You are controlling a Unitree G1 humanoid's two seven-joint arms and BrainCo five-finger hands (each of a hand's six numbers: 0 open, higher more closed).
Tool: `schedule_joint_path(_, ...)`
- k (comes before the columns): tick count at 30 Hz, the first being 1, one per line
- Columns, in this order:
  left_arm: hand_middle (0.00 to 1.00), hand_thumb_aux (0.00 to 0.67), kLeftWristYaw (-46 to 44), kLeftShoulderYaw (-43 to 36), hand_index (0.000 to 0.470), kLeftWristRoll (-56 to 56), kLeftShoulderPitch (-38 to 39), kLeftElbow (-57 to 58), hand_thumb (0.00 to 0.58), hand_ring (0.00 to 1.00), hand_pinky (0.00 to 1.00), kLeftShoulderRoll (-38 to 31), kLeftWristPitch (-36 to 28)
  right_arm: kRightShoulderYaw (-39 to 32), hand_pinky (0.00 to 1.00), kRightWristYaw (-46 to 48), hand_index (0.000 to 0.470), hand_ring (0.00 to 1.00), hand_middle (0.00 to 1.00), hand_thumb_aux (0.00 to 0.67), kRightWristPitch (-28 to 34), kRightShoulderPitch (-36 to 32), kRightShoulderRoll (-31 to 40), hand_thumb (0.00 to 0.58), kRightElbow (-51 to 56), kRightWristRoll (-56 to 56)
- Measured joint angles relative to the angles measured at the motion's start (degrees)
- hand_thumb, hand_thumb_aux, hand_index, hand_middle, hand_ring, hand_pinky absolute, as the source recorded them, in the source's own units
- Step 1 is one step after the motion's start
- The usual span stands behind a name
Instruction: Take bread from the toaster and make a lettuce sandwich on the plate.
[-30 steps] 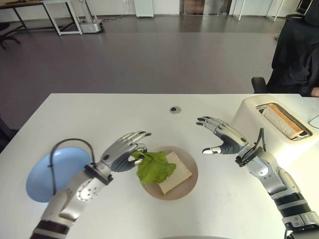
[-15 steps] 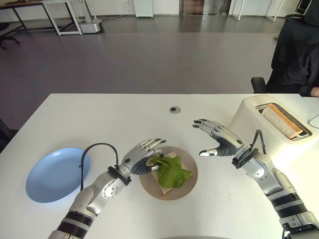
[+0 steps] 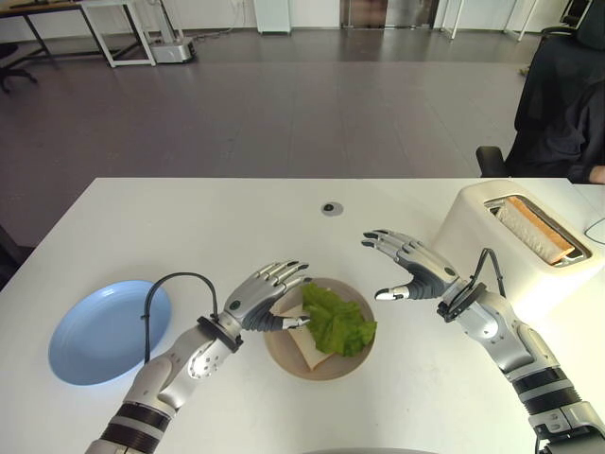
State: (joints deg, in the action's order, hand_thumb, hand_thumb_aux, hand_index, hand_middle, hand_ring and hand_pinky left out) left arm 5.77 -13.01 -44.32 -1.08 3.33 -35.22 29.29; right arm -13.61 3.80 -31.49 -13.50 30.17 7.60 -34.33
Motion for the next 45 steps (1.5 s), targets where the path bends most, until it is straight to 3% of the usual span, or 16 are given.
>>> schedule_joint_path(3, 0.0, 0.25, 0.2, -0.7, 0.175, -2.0, 0.1, 0.0, 0.352, 0.0, 0.0, 0.1, -0.2, 0.0, 0.0, 0.0, 0.0, 0.0, 0.0, 0.0, -0.1, 0.0, 0.0, 0.0, -0.2, 0.0)
schedule_joint_path(6, 0.0, 0.342, 0.4, -2.4, 0.24, -3.5, -0.1, 0.5, 0.441, 0.0, 0.0, 0.9, -0.2, 0.0, 0.0, 0.0, 0.0, 0.0, 0.0, 0.0, -0.3, 0.0, 0.1, 0.0, -0.2, 0.0)
schedule_joint_path(13, 0.0, 0.426, 1.6, -4.3, 0.299, -5.1, -1.5, 2.5, 0.503, 0.0, 0.0, 1.5, -0.2, 0.0, 0.0, 0.0, 0.0, 0.0, 0.0, 0.0, -0.4, 0.0, 0.1, 0.0, -0.2, 0.0)
schedule_joint_path(15, 0.0, 0.591, 2.0, -4.4, 0.415, -5.2, -1.7, 3.1, 0.572, 0.0, 0.0, 1.5, -0.3, 0.0, 0.0, 0.0, 0.0, 0.0, 0.0, 0.0, -0.4, 0.0, 0.1, 0.0, -0.2, 0.0)
schedule_joint_path(17, 0.0, 0.667, 2.4, -4.4, 0.468, -5.2, -1.8, 3.3, 0.58, 0.0, 0.0, 1.5, -0.3, 0.0, 0.0, 0.0, 0.0, 0.0, 0.0, 0.0, -0.4, 0.0, 0.1, 0.0, -0.2, 0.0)
schedule_joint_path(30, 0.0, 0.67, 2.5, -4.0, 0.47, -4.0, -1.7, 0.7, 0.58, 0.0, 0.0, 1.4, 0.2, 0.0, 0.0, 0.0, 0.0, 0.0, 0.0, 0.0, -0.4, 0.1, 0.1, 0.0, -0.8, 0.0)
schedule_joint_path(42, 0.0, 0.67, 2.9, 0.2, 0.47, -2.7, 5.8, -2.1, 0.58, 0.0, 0.0, -2.4, 0.8, -0.1, 0.0, 0.1, 0.0, 0.0, 0.0, 0.0, -0.3, 0.1, 0.1, 0.0, -0.8, -0.1)
schedule_joint_path(43, 0.0, 0.376, 3.0, 0.2, 0.264, -2.7, 5.8, -1.8, 0.468, 0.0, 0.0, -2.4, 0.9, -0.1, 0.0, 0.1, 0.0, 0.0, 0.0, 0.0, -0.3, 0.1, 0.1, 0.0, -0.8, -0.1)
schedule_joint_path(44, 0.0, 0.074, 3.1, 0.2, 0.052, -2.8, 5.7, -1.4, 0.12, 0.0, 0.0, -2.4, 0.9, -0.1, 0.0, 0.1, 0.0, 0.0, 0.0, 0.0, -0.3, 0.1, 0.1, 0.0, -0.8, -0.1)
schedule_joint_path(45, 0.0, 0.0, 3.6, 0.2, 0.0, -2.8, 5.6, -1.1, 0.0, 0.0, 0.0, -2.4, 0.7, -0.1, 0.0, 0.1, 0.0, 0.0, 0.0, 0.0, -0.3, 0.1, 0.1, 0.0, -0.8, -0.1)
